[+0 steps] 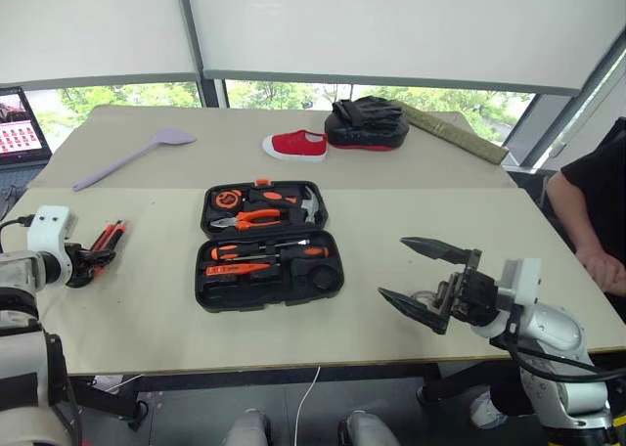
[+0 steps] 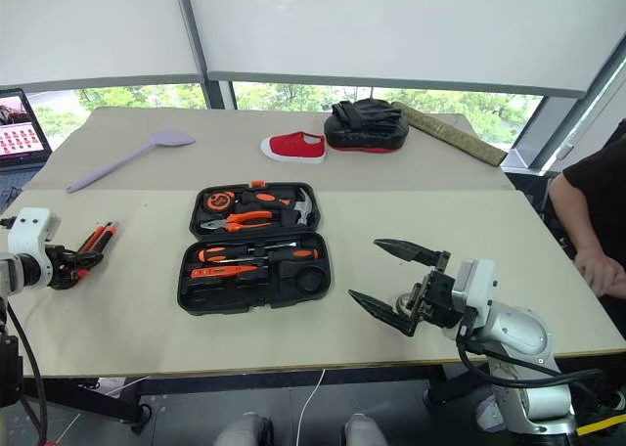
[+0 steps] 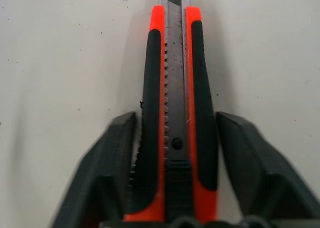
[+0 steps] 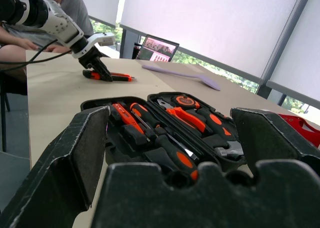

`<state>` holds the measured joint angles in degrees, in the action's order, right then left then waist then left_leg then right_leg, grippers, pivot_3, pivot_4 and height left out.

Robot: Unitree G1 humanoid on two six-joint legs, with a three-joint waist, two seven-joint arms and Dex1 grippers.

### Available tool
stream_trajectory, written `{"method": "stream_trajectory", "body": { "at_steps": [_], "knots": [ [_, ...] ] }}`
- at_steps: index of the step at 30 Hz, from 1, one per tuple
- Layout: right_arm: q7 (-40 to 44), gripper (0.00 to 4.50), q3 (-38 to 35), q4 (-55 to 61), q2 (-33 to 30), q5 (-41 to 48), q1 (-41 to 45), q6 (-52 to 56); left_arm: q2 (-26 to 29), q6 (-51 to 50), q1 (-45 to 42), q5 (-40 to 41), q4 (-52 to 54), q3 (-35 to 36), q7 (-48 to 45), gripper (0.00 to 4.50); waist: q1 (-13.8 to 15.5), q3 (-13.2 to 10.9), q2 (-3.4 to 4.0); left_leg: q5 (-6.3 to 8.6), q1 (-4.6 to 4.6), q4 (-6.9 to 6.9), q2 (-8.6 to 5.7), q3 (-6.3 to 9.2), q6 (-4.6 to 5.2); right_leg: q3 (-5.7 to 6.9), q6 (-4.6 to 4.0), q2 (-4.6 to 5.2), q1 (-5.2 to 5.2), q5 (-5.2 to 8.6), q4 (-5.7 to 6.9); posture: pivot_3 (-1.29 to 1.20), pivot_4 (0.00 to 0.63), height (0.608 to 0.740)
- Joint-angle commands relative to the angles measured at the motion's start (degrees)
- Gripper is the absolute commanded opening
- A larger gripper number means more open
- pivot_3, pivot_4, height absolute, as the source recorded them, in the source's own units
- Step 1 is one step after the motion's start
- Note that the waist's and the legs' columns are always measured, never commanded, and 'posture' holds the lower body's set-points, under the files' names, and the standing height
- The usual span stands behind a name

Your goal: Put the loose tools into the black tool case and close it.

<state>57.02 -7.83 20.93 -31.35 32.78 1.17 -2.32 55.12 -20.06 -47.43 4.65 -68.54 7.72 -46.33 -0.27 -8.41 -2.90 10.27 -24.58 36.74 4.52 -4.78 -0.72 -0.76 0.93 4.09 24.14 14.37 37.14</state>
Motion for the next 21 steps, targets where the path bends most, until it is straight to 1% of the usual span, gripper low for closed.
{"method": "stream_trajectory", "body": {
  "at_steps": [1,3,6,7,8,9,10,12,14,16,21],
  "knots": [
    [-0.37,4.50,-1.86,2.13,-1.04,1.30,-0.16,0.35,-0.44,8.29,0.76,4.11,1.48,4.28,-7.48,1.65,0.07,0.00,0.00,0.00,0.00,0.01,0.00,-0.01,0.00,-0.01,0.00,0.01,0.01,0.00,0.01,0.00,0.150,0.740],
    [0.06,4.50,-2.27,1.65,-1.54,1.44,-0.11,0.30,-0.83,15.55,1.72,5.46,4.43,5.16,-13.56,1.65,0.27,-0.01,-0.01,-0.01,-0.05,0.05,0.02,-0.01,-0.01,0.00,-0.02,0.01,0.02,-0.01,0.01,0.00,0.150,0.740],
    [1.31,4.50,-3.18,0.43,-2.87,1.62,0.19,0.17,-1.42,23.27,5.53,6.45,13.47,2.38,-27.55,1.65,0.62,-0.02,-0.03,-0.01,-0.13,0.10,0.02,-0.03,-0.01,0.01,-0.02,0.05,0.03,-0.01,-0.02,0.00,0.150,0.740],
    [2.43,4.50,-3.42,-0.18,-3.85,1.51,0.10,0.03,-1.76,23.96,7.16,7.53,18.22,1.36,-32.25,1.65,0.74,-0.02,-0.03,-0.01,-0.13,0.10,0.00,-0.06,-0.01,0.02,-0.02,0.10,0.03,-0.01,-0.02,0.00,0.150,0.740],
    [4.31,4.50,-3.51,-1.03,-5.30,0.95,-0.10,-0.48,-2.45,23.27,9.27,9.42,25.16,0.37,-36.03,1.65,0.85,-0.02,-0.03,-0.01,-0.13,0.10,-0.01,-0.07,-0.01,0.01,-0.02,0.12,0.03,-0.02,-0.03,0.00,0.150,0.740],
    [5.90,4.50,-3.72,-1.85,-6.49,0.62,-0.17,-0.84,-3.15,21.04,11.24,11.39,32.01,-0.39,-38.31,1.65,0.95,-0.03,-0.01,-0.01,-0.14,0.10,-0.02,-0.09,0.00,0.00,-0.01,0.14,0.02,-0.02,-0.03,0.00,0.150,0.740],
    [7.06,4.50,-4.19,-2.71,-7.51,0.90,-0.02,-0.69,-3.29,16.90,13.97,12.99,40.68,-1.93,-39.18,1.65,1.04,-0.04,0.00,0.00,-0.13,0.10,-0.03,-0.11,0.00,-0.01,-0.01,0.19,0.01,-0.02,-0.03,0.00,0.150,0.740],
    [8.95,4.50,-4.85,-4.49,-9.09,1.44,0.64,-0.49,-2.60,13.04,18.70,13.01,54.00,-5.26,-39.70,1.65,0.94,-0.04,0.01,-0.01,-0.14,0.13,-0.04,-0.12,0.02,-0.03,0.01,0.19,-0.01,-0.03,-0.03,0.00,0.150,0.740],
    [10.39,4.50,-5.14,-6.24,-10.07,1.60,1.47,-0.51,-3.00,9.52,20.98,12.15,62.55,-7.63,-37.29,1.65,0.91,-0.04,0.02,0.00,-0.12,0.13,-0.04,-0.13,0.03,-0.09,0.03,0.17,-0.02,-0.02,-0.03,0.00,0.150,0.740],
    [10.92,4.50,-4.99,-7.54,-10.20,1.50,2.55,-0.40,-5.01,9.45,21.59,9.40,66.21,-9.68,-32.94,1.65,0.84,-0.06,0.06,-0.02,-0.09,0.14,-0.01,-0.11,0.05,-0.13,0.04,0.05,-0.01,-0.02,0.00,0.00,0.150,0.740],
    [12.77,4.50,-3.16,-7.32,-9.46,1.10,1.94,-0.22,-7.85,11.47,21.14,3.36,66.13,-15.08,-28.40,1.65,0.72,-0.07,0.18,-0.09,0.05,0.16,0.12,-0.09,0.16,-0.29,0.04,-0.23,-0.05,-0.02,0.02,0.00,0.150,0.740]
  ]
}}
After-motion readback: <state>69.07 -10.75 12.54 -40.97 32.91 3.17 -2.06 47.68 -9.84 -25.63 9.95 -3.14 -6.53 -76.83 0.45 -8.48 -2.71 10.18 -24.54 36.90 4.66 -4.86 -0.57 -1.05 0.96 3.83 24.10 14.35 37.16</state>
